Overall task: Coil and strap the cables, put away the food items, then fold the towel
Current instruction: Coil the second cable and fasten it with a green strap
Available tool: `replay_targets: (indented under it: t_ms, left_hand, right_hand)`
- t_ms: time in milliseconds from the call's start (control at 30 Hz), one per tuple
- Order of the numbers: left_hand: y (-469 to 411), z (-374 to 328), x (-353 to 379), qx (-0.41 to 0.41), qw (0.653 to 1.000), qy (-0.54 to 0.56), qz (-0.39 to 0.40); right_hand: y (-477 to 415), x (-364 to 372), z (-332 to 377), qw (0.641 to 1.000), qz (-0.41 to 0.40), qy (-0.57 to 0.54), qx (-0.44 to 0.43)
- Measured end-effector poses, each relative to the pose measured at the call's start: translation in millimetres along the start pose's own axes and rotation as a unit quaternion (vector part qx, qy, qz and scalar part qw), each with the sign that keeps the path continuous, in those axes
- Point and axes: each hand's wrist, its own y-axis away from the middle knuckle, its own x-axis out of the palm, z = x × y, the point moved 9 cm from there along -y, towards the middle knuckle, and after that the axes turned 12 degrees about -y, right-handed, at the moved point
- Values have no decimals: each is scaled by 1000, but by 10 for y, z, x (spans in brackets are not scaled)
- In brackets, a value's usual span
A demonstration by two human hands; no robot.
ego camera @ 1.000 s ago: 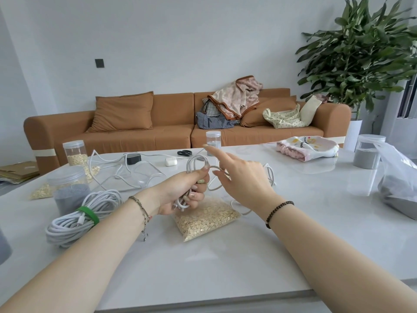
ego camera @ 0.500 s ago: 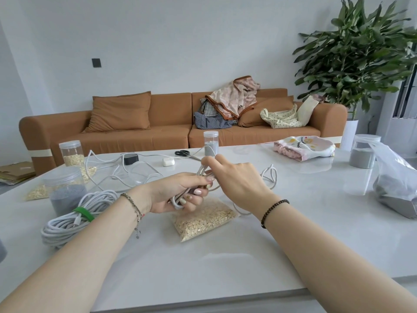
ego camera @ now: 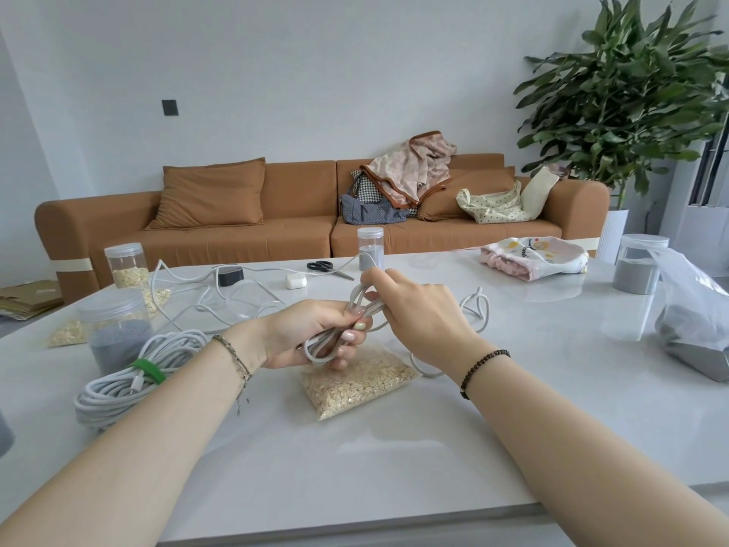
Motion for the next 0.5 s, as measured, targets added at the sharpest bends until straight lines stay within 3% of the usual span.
replay_targets:
  t_ms: [133, 267, 500]
  left_hand:
    - [-21, 42, -74, -12, 999, 3, -45]
    - [-33, -25, -266, 34, 990, 52, -129]
    - [101, -183, -688, 145, 933, 87, -316]
  right_hand:
    - [-4, -18, -52, 1000, -14, -10, 11]
    - [-9, -53, -136, 998, -38, -15, 42]
    - [-25, -84, -140, 995, -77, -27, 51]
